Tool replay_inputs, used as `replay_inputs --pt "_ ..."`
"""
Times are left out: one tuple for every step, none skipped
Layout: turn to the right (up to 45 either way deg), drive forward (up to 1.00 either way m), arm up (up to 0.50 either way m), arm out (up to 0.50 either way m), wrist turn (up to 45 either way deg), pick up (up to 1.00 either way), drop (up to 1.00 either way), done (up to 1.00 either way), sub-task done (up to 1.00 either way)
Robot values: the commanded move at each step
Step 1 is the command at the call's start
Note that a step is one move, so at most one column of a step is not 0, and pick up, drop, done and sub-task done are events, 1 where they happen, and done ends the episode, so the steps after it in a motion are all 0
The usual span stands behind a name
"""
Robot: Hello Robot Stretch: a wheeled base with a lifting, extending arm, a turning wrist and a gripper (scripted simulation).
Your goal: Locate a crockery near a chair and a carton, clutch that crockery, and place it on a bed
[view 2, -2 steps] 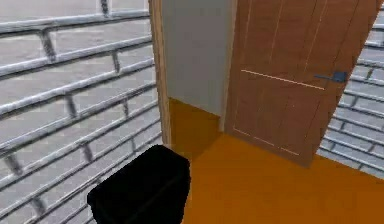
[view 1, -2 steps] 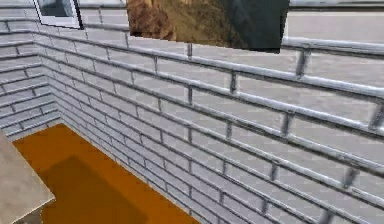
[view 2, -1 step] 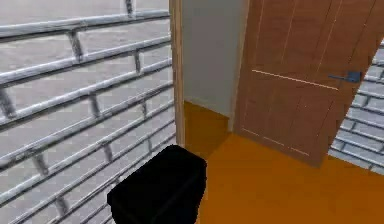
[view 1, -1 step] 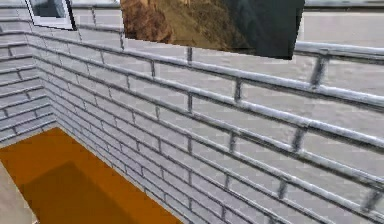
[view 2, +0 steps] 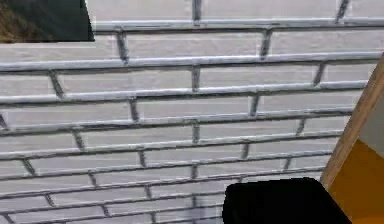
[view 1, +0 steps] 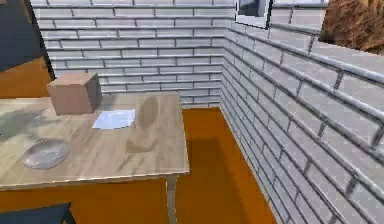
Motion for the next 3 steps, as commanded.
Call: replay_inputs --pt "-30.0 0.0 0.0 0.0 0.0 0.0 0.0 0.0 0.0" --pt "0.0 0.35 0.0 0.0 0.0 0.0 0.0 0.0 0.0" --pt "-45.0 0.0 0.0 0.0 0.0 0.0 0.0 0.0 0.0"
